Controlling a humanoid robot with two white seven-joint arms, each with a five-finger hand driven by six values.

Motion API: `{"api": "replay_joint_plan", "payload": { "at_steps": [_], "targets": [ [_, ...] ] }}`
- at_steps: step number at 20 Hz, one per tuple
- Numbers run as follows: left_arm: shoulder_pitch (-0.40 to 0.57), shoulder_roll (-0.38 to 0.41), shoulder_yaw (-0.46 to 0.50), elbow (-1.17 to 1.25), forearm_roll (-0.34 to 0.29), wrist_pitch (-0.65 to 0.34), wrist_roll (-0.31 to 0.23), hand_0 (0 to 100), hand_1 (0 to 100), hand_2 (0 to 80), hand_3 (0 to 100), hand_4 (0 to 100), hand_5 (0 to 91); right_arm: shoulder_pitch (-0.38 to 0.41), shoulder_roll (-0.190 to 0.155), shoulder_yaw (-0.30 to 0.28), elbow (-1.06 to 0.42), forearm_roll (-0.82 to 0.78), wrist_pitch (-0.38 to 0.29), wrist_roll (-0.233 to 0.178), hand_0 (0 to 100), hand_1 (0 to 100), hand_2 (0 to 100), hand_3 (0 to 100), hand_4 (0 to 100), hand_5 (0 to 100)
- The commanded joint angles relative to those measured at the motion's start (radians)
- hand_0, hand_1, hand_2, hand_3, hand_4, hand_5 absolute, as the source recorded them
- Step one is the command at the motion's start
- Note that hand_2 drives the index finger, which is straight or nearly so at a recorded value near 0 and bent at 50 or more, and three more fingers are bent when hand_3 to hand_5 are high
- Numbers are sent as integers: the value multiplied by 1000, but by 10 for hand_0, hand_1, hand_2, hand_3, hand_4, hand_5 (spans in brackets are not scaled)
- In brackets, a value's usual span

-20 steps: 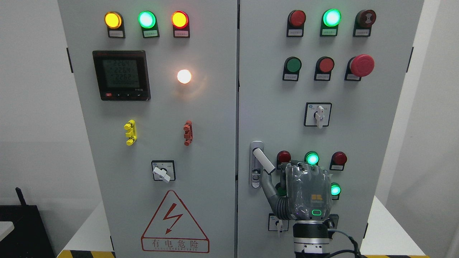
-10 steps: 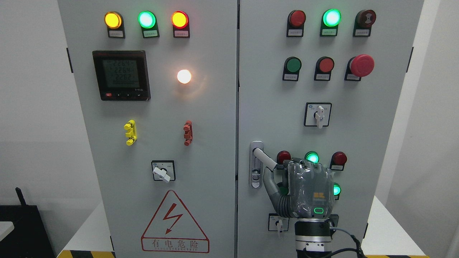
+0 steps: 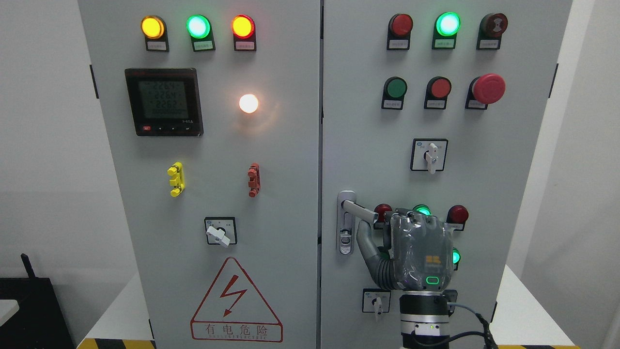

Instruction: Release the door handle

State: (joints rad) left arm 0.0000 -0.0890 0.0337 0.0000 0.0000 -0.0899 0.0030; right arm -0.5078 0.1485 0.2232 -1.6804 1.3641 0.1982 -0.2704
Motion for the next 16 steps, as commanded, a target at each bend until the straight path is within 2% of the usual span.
{"api": "replay_joint_plan", "payload": {
  "at_steps": [1,7,11,12,13,14,16],
  "targets": [
    [-15,0,2,25,-29,-1,0,120,389,0,0,0,0,-6,0,-11,-1,0,0,0,504,437,1000,1000,1000,980],
    [-15,0,2,23,-29,-1,0,120,389,0,0,0,0,14,0,-10,-1,0,0,5,506,436,1000,1000,1000,980],
    [-15,0,2,25,-28,-1,0,120,389,0,0,0,0,98,-1,-8,-50,-8,-14,0,520,428,977,1000,1000,974],
    [-15,0,2,23,-28,-1,0,120,389,0,0,0,0,129,-1,-10,-71,-8,-26,0,521,425,924,1000,1000,967],
    [-15,0,2,23,-28,-1,0,120,389,0,0,0,0,158,-1,-10,-94,-8,-43,-1,517,421,843,1000,951,949],
    [-15,0,2,25,-28,-1,0,120,389,0,0,0,0,182,-4,-11,-116,-8,-58,-1,511,409,655,1000,859,869],
    [-15,0,2,25,-29,-1,0,120,389,0,0,0,0,212,-9,-34,-150,-8,-77,-1,504,388,448,798,653,646]
  ]
}}
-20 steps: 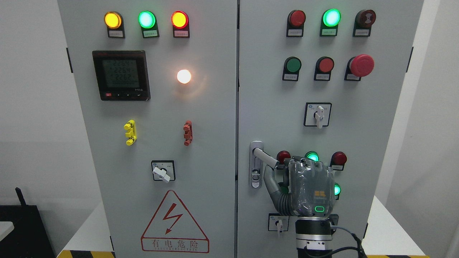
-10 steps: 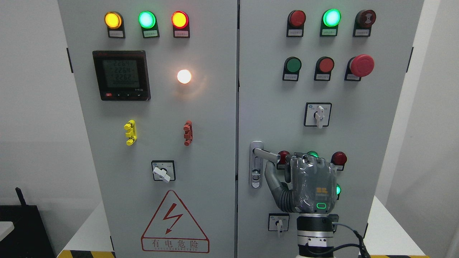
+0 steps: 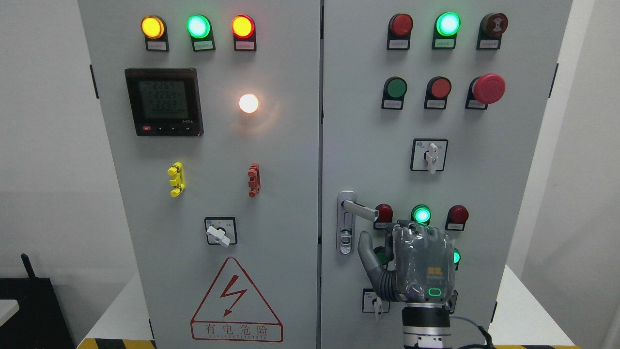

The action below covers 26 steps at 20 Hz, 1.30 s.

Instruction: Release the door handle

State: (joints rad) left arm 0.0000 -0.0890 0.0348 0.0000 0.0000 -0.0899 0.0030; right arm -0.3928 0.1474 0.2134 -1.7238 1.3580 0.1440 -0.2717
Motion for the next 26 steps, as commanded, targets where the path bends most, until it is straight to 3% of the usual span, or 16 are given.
{"api": "replay_joint_plan", "payload": {
  "at_steps": [1,2,4,5,7,11,16,26],
  "targets": [
    [-15,0,1,25,-28,-1,0,120,389,0,0,0,0,109,-6,-37,-121,-2,-35,2,508,354,294,499,371,380],
    [-15,0,1,25,-29,-1,0,120,389,0,0,0,0,112,-6,-52,-132,-2,-46,0,514,330,226,329,218,213],
    [-15,0,1,25,-28,-1,0,120,389,0,0,0,0,112,-6,-92,-145,-2,-78,0,524,261,32,59,0,0],
    [-15,0,1,23,-29,-1,0,120,389,0,0,0,0,112,-5,-113,-149,-3,-102,0,527,231,0,0,0,0],
    [-15,0,1,23,-29,-1,0,120,389,0,0,0,0,112,-2,-152,-160,-5,-147,2,493,199,0,0,0,0],
    [-15,0,1,25,-28,-1,0,120,389,0,0,0,0,112,-2,-189,-160,-8,-159,5,438,198,0,0,0,0],
    [-15,0,1,25,-29,-1,0,120,389,0,0,0,0,112,-3,-200,-160,-57,-158,19,386,259,0,0,0,0],
    [-15,0,1,23,-28,-1,0,120,389,0,0,0,0,117,-2,-200,-157,-68,-158,17,369,272,0,0,0,0]
  ]
}}
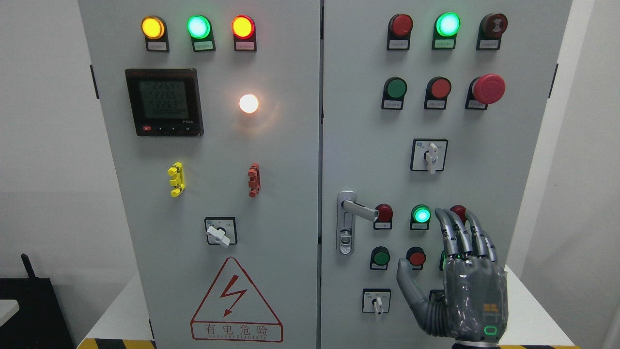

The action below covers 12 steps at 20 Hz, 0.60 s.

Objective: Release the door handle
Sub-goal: 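Open the right hand and withdraw it away from the handle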

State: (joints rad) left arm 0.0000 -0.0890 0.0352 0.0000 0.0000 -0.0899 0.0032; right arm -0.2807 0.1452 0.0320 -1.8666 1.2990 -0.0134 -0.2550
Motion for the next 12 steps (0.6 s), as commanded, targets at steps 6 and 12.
{"api": "replay_joint_plan", "payload": {
  "at_steps": [6,12],
  "targets": [
    [-15,0,0,23,-29,-1,0,120,389,0,0,0,0,6,1,-14,-14,-34,1,0,368,258,0,0,0,0],
    [-15,0,0,23,-29,-1,0,120,389,0,0,0,0,6,1,-6,-14,-34,7,0,364,245,0,0,0,0]
  ]
}}
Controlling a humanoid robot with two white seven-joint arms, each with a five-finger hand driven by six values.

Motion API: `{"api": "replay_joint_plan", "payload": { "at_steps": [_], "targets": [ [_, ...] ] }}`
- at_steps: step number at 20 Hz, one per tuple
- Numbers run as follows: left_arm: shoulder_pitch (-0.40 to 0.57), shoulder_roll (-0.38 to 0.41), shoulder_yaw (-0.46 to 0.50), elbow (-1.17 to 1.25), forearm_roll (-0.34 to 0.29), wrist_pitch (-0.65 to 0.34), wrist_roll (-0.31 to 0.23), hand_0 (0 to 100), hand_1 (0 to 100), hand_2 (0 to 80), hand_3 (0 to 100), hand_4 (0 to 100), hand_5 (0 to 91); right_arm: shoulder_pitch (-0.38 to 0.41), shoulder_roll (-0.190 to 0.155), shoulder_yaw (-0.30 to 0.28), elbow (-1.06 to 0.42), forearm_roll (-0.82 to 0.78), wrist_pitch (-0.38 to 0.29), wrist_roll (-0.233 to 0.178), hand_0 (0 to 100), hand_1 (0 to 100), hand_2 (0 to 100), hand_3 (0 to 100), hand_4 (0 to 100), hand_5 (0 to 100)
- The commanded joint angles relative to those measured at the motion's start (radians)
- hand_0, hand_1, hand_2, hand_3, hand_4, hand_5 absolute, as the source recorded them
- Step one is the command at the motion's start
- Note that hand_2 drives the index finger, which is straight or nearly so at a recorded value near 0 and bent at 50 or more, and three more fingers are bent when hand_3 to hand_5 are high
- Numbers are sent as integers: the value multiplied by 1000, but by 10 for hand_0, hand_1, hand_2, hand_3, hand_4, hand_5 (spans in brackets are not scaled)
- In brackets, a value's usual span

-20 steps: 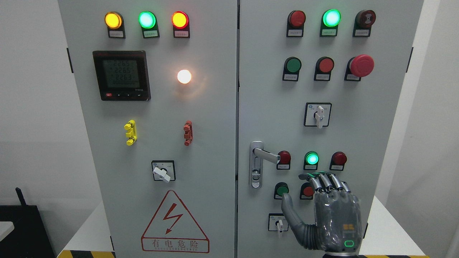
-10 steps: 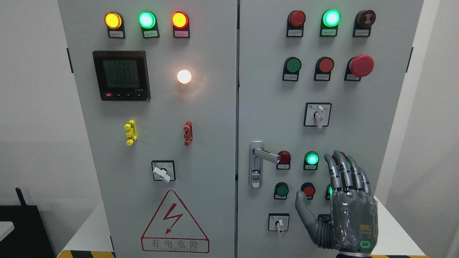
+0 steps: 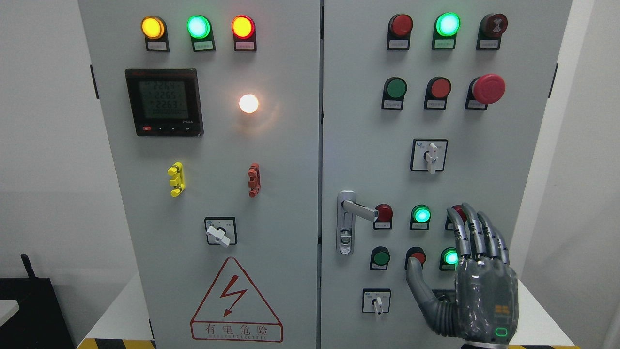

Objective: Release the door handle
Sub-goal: 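Open the right hand and withdraw it away from the handle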

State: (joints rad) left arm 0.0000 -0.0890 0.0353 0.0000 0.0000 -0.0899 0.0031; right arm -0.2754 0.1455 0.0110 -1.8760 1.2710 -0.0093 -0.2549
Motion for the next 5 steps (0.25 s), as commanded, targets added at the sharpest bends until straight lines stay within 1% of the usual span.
{"api": "replay_joint_plan", "payload": {
  "at_steps": [1,5],
  "targets": [
    [-15,0,0,25,-28,-1,0,120,389,0,0,0,0,1,0,15,-5,-5,3,0,363,244,0,0,0,0],
    [-15,0,0,23,-28,-1,0,120,389,0,0,0,0,1,-1,20,-6,-5,5,-3,361,241,0,0,0,0]
  ]
}}
